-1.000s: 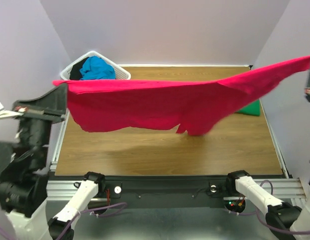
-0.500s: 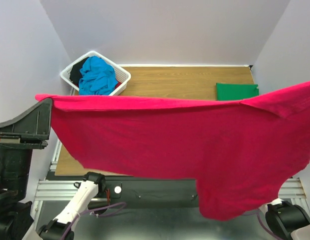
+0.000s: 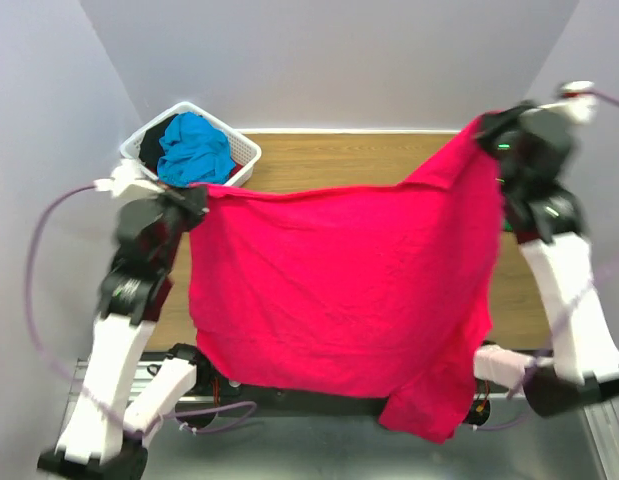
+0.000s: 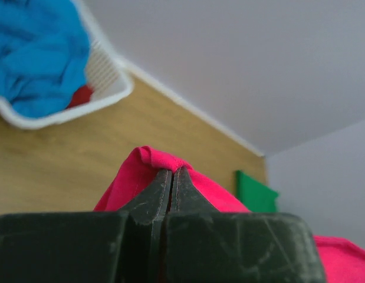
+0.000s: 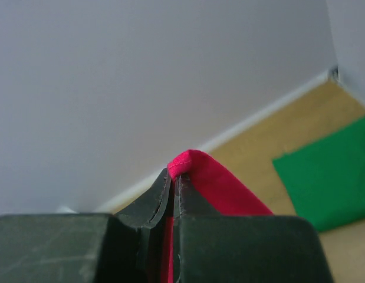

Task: Fold and stack the t-shirts
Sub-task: Flatten the tshirt out, then fold the tshirt

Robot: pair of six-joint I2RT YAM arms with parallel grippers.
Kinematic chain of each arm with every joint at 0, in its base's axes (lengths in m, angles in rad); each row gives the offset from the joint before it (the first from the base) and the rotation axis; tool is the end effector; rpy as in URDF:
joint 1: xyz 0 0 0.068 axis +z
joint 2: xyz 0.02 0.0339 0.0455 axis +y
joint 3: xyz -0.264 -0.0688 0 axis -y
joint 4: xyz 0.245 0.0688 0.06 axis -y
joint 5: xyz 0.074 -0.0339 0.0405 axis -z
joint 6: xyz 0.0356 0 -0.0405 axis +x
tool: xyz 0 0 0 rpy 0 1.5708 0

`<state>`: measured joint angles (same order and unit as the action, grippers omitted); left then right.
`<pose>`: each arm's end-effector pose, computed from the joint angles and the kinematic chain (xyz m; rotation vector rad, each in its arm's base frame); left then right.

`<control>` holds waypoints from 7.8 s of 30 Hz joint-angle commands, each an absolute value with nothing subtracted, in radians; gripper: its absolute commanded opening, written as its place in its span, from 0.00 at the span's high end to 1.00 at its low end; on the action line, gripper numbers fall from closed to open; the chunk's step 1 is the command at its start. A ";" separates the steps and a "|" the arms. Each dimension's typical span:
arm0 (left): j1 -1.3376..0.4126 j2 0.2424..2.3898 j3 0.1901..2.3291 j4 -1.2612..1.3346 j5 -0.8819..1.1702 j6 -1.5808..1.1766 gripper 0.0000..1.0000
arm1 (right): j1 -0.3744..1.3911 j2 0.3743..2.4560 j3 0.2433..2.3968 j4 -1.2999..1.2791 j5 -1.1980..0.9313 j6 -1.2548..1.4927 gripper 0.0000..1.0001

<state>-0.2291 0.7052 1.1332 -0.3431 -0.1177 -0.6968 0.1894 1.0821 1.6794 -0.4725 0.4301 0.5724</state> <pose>0.1236 -0.0245 0.4502 -0.4467 1.4548 -0.6583 0.1702 0.0175 0.5472 0.6162 1.3290 0.3108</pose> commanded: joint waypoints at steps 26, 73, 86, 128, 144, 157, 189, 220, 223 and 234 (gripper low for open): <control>-0.149 1.583 0.942 0.201 -0.086 -0.721 1.00 | 0.146 1.652 1.301 -0.164 0.265 0.544 0.99; -0.029 1.321 0.675 -0.066 -0.101 -0.672 0.76 | 0.146 0.781 0.555 -0.890 -0.041 0.917 0.86; -0.031 1.178 0.788 -0.215 -0.170 -0.689 0.02 | 0.146 0.913 0.813 -0.818 0.172 0.727 0.26; -0.067 1.562 0.859 -0.110 -0.166 -0.607 0.02 | -0.026 1.660 1.089 -0.420 0.477 0.601 0.44; -0.069 1.258 0.805 -0.114 -0.064 -0.624 0.01 | 0.120 1.450 0.953 -0.399 0.026 0.514 0.68; -0.067 1.440 0.782 0.028 0.023 -0.609 0.02 | 0.140 1.813 1.138 -0.318 0.123 0.471 0.85; -0.067 1.175 0.821 -0.328 -0.161 -0.687 0.02 | 0.138 1.573 1.186 -0.333 0.051 0.415 0.04; -0.270 1.422 0.916 -0.094 -0.149 -0.775 0.01 | 0.138 1.483 1.106 -0.367 -0.060 0.465 0.00; -0.272 1.523 0.991 -0.094 -0.160 -0.749 0.02 | 0.138 1.623 1.182 -0.327 -0.126 0.448 0.00; -0.273 1.818 1.201 -0.080 -0.199 -0.678 0.01 | 0.138 1.973 1.419 -0.290 0.040 0.423 0.00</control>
